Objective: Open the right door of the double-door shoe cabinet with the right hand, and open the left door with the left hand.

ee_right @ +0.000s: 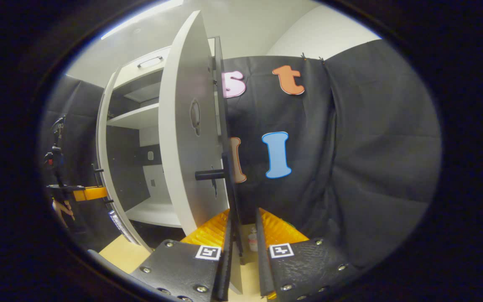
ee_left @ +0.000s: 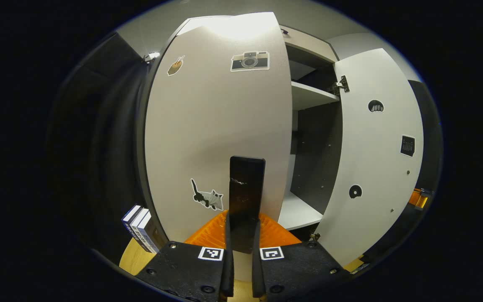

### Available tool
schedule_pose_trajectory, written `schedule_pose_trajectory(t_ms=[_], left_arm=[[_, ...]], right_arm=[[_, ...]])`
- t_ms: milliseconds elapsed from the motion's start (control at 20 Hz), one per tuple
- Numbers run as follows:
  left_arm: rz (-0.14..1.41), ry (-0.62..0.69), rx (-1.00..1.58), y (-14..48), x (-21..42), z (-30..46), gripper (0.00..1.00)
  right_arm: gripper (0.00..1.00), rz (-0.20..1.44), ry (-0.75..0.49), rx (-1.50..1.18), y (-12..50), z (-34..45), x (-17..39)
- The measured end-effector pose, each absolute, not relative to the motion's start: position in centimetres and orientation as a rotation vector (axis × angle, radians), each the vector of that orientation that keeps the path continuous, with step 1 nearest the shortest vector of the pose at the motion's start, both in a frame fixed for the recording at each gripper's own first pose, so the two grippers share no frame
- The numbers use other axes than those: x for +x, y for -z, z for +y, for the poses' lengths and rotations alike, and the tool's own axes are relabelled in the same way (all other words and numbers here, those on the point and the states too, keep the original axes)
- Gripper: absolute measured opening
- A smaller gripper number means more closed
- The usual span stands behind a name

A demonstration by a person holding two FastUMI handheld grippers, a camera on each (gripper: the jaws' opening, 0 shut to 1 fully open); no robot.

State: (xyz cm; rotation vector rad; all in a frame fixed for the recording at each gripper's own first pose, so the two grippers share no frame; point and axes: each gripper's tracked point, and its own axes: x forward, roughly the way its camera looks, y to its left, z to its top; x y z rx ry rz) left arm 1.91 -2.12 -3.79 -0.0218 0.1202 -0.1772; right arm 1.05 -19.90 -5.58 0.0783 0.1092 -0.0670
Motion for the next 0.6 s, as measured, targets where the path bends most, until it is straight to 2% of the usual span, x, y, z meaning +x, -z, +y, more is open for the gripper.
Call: schedule_pose_trajectory(t_ms=[450,500,600], left_arm=[[0.119,0.186,-0.032,3.8,0.0,-0.3,0.15],[0.119,0.185,-0.032,3.8,-0.4,-0.1,0.16],[0.119,0.179,-0.029,3.8,-0.9,0.4,0.15]], right_arm=[[0.28,0.118,0.073,0.071,5.6,-20.0,0.7],[0.22,0.119,0.074,0.072,5.6,-20.0,0.8],[0.22,0.119,0.076,0.071,5.6,-20.0,0.8]])
